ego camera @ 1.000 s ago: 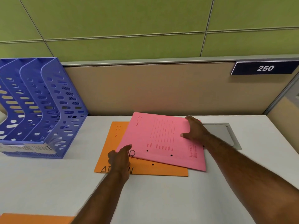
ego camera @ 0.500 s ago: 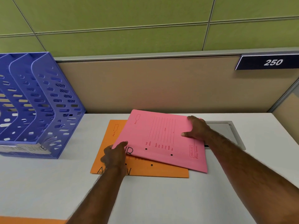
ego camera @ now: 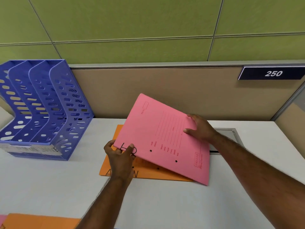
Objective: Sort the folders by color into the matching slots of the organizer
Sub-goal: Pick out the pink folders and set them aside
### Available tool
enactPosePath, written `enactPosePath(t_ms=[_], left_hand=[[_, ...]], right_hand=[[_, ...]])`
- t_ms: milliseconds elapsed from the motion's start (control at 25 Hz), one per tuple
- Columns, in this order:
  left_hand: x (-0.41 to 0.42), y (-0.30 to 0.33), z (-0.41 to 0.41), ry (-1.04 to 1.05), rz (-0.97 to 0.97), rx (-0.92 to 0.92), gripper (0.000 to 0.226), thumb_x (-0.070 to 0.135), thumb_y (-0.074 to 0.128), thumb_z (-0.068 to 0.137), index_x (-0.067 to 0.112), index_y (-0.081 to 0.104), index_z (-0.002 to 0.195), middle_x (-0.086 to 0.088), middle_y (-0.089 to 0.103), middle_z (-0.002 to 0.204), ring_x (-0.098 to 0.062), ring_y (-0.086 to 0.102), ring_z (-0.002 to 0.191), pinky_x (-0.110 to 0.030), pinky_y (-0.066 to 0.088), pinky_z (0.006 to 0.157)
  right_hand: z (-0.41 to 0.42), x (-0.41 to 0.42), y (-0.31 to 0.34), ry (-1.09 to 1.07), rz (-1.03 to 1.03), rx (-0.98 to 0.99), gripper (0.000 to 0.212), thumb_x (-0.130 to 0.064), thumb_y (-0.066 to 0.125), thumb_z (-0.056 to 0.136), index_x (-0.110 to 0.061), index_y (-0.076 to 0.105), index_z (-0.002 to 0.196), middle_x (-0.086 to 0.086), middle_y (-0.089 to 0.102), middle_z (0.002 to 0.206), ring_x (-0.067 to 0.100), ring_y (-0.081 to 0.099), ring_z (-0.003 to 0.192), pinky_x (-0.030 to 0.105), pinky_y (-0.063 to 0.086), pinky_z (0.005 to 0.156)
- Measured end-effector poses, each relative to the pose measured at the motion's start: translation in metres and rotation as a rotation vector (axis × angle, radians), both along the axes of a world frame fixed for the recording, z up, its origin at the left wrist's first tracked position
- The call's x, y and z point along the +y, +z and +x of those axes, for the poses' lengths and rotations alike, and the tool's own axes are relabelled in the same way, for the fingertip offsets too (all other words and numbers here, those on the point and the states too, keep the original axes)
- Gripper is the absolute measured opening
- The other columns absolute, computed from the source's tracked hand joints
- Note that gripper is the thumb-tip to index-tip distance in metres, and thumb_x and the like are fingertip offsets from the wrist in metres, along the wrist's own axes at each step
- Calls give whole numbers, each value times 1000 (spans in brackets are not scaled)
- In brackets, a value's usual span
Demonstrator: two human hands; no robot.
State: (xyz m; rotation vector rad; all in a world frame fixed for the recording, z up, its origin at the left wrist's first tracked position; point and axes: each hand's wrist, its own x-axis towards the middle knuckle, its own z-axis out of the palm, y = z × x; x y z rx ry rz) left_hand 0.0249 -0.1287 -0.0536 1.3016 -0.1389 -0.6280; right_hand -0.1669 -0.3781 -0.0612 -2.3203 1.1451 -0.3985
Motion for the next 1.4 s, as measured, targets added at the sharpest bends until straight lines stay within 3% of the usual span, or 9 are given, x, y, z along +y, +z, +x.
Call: enactPosePath(t_ms=[160,280,360,480,640,880,1040,1200,1400], left_hand=[[37,24,6,-110,-97,-35,51,-11,60,86,26,37,114,-17,64,112,-27,65,93,-39,57,72],[68,48,20,-177,-128,-71,53,-12,59,86,28,39,115,-15,64,109,-24,67,91,-38,61,70],[89,64,34,-193,-130,-108,54,-12,59,86,28,39,116,-15,63,109,-22,68,91,-35,60,67],[117,84,56,-199,-118,-147,55,-11,59,87,33,41,115,-11,66,104,-20,68,91,-32,57,66],[171,111,94,-128,-137,-104,69,-5,60,88,39,29,132,0,76,96,-13,72,88,-35,59,68],[250,128,121,-118,-82,-81,49,11,59,93,18,37,137,-10,62,126,-27,63,113,-44,56,86],[326,103,126,-230,78,-131,46,18,63,92,14,41,132,-10,64,126,-25,67,106,-41,58,78],[405,65,151,-275,233,-161,44,15,62,92,19,41,130,-7,63,126,-28,68,104,-53,57,87],[489,49,227,-220,461,-299,46,12,62,90,19,48,133,-6,66,121,-27,69,99,-51,57,86]], right_hand=[[5,20,41,-14,5,-129,70,-27,74,82,-4,43,141,12,46,145,24,44,133,29,31,110],[5,41,72,-8,277,-327,45,-21,74,83,-5,59,122,16,66,120,18,64,98,33,49,90],[4,63,91,26,472,-425,34,-17,74,82,-2,64,111,14,72,100,13,65,78,26,53,73],[14,97,111,99,681,-490,27,-10,69,84,3,63,107,11,70,89,14,66,70,23,56,67],[46,165,123,110,778,-621,11,-2,62,87,-3,65,98,3,74,77,11,69,63,23,57,59],[94,272,114,26,778,-717,13,-4,63,88,-4,65,101,3,75,79,14,69,66,29,58,70],[138,351,98,-68,822,-766,14,-7,63,89,-4,65,102,2,74,81,14,69,67,32,57,74],[189,432,72,-198,887,-831,20,-5,60,91,1,63,109,12,69,92,24,63,76,41,53,83],[252,536,36,-275,966,-749,18,0,52,93,-9,67,92,18,68,97,29,62,86,47,52,84]])
